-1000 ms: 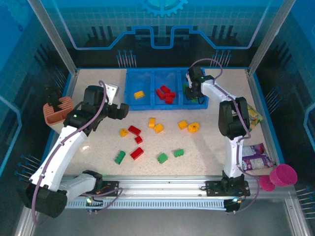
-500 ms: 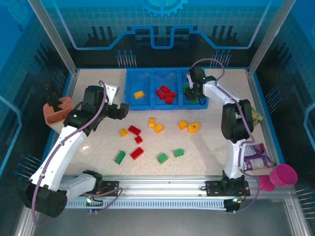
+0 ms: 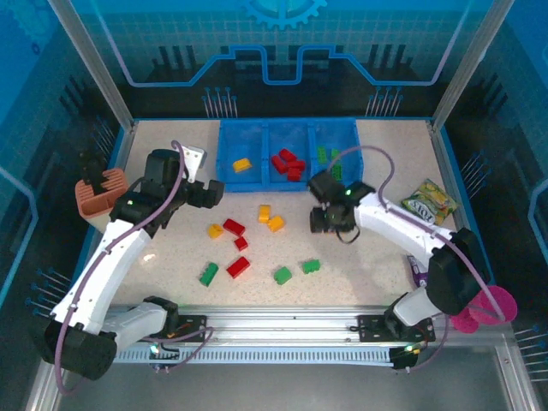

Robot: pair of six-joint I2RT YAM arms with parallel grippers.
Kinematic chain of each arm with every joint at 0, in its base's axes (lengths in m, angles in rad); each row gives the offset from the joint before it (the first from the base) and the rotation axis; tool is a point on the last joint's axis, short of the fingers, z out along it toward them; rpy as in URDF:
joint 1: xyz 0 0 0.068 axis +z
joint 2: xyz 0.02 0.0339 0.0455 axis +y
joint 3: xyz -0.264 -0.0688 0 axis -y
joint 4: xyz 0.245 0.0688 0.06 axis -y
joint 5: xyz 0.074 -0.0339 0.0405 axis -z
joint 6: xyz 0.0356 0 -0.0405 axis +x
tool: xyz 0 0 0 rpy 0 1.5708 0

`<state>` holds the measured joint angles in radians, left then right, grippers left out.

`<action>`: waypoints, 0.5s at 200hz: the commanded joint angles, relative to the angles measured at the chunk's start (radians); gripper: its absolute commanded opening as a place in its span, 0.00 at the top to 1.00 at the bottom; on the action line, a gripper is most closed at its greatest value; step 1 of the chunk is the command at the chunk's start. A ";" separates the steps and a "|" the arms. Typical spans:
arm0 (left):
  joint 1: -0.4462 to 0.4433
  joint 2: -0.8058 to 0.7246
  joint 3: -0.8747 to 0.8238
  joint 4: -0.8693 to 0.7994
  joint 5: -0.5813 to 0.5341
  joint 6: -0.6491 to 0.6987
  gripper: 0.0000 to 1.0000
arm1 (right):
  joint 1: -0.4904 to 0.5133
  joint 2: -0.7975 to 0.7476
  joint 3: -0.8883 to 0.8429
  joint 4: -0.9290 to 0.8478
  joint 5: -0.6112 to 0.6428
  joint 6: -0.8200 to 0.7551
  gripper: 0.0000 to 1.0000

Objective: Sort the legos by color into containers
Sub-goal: Pick up the lego from the bottom-center of the table.

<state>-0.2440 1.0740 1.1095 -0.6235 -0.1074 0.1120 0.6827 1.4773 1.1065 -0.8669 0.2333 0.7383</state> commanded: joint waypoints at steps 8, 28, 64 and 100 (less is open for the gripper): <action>0.011 -0.025 0.018 -0.016 0.006 -0.001 0.01 | 0.134 -0.121 -0.068 -0.037 0.059 0.350 0.43; 0.011 -0.034 0.025 -0.016 0.028 -0.012 0.01 | 0.185 -0.144 -0.088 -0.053 0.059 0.427 0.43; 0.011 -0.066 0.025 -0.011 0.049 -0.022 0.01 | 0.262 -0.140 -0.134 -0.029 0.026 0.574 0.44; 0.011 -0.086 0.038 -0.013 0.049 -0.030 0.01 | 0.349 -0.173 -0.112 -0.077 0.137 0.858 0.41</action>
<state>-0.2413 1.0096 1.1099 -0.6239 -0.0845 0.1036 0.9813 1.3365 0.9791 -0.8936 0.2718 1.3190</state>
